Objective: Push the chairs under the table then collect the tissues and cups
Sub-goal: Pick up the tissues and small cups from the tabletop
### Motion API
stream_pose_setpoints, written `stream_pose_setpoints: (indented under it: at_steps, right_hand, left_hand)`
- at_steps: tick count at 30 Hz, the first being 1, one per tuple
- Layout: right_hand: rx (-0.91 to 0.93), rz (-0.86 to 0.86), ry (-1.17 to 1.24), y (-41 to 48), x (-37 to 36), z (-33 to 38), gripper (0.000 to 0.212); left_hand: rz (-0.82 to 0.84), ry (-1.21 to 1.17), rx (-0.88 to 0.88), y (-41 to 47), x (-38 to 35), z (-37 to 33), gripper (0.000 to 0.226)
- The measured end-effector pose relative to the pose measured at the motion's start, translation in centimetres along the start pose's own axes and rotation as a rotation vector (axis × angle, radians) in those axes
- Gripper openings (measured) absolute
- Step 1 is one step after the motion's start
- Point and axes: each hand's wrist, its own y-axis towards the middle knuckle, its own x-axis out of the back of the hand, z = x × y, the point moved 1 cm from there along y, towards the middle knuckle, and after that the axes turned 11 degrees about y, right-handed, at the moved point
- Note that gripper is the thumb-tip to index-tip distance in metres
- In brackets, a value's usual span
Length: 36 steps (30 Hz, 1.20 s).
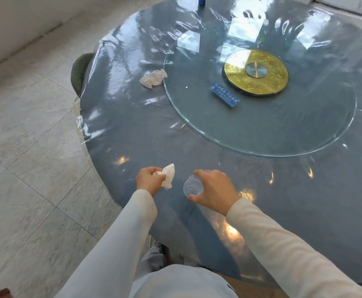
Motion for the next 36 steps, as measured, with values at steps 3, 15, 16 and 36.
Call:
stream_pose_setpoints:
  at_steps: [3, 15, 16, 36]
  right_hand:
    - [-0.022, 0.028, -0.013, 0.5, -1.6, -0.3, 0.060]
    - [0.007, 0.051, -0.060, 2.0, -4.6, -1.7, 0.044]
    - [0.004, 0.051, -0.057, 2.4, -4.3, -1.6, 0.045]
    - [-0.257, 0.077, -0.006, 11.9, -2.1, 1.4, 0.059]
  left_hand:
    - [-0.009, -0.006, 0.004, -0.1, 0.2, -0.1, 0.027]
    - [-0.028, -0.054, 0.027, -0.9, -0.2, 1.2, 0.027]
    - [-0.033, -0.064, 0.033, -1.0, -0.2, 1.3, 0.026]
    - [-0.053, -0.056, 0.081, 2.3, 6.1, 4.0, 0.024]
